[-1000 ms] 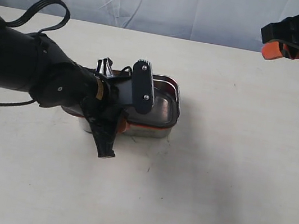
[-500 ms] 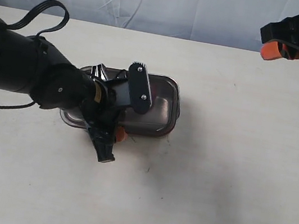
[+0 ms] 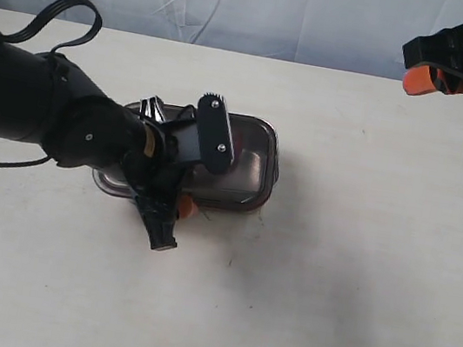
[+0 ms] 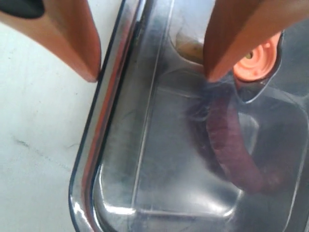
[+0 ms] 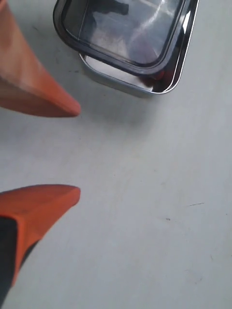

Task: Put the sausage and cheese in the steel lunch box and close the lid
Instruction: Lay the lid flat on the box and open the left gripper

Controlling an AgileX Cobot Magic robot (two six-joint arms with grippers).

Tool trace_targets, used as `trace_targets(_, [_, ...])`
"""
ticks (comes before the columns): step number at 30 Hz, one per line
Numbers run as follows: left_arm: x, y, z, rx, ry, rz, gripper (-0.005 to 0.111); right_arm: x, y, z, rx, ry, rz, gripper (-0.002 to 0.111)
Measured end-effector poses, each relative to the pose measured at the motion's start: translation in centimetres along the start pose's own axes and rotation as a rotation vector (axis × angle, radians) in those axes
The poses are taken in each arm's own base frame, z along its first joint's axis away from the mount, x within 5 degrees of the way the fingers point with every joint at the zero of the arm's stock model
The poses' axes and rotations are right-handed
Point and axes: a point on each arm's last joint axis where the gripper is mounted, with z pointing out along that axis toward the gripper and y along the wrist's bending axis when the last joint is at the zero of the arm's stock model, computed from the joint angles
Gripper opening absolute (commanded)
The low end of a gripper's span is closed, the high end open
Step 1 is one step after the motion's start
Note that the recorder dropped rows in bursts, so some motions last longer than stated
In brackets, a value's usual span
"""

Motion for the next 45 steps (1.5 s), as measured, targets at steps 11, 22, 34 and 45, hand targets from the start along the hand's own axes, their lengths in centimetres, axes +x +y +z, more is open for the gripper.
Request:
trace_targets(11, [-0.8,0.7,-0.7,-0.022,-0.025,0.003,0.059,0.0,0.0,0.0,-0.001,0.002,0.000,0.043])
trace_targets(22, [-0.7,1.1,-0.6,-0.042,-0.031,0.022,0.059,0.0,0.0,0.0,-0.002,0.002,0.001,0.043])
trace_targets(34, [-0.6,1.1,-0.4,-0.042,-0.027,0.033,0.059,0.1,0.1,0.0,-0.009,0.015,0.004,0.043])
trace_targets(45, [-0.7,1.1,-0.5,-0.041,-0.023,0.033,0.059,0.2,0.1,0.0,-0.011,0.023,0.004,0.043])
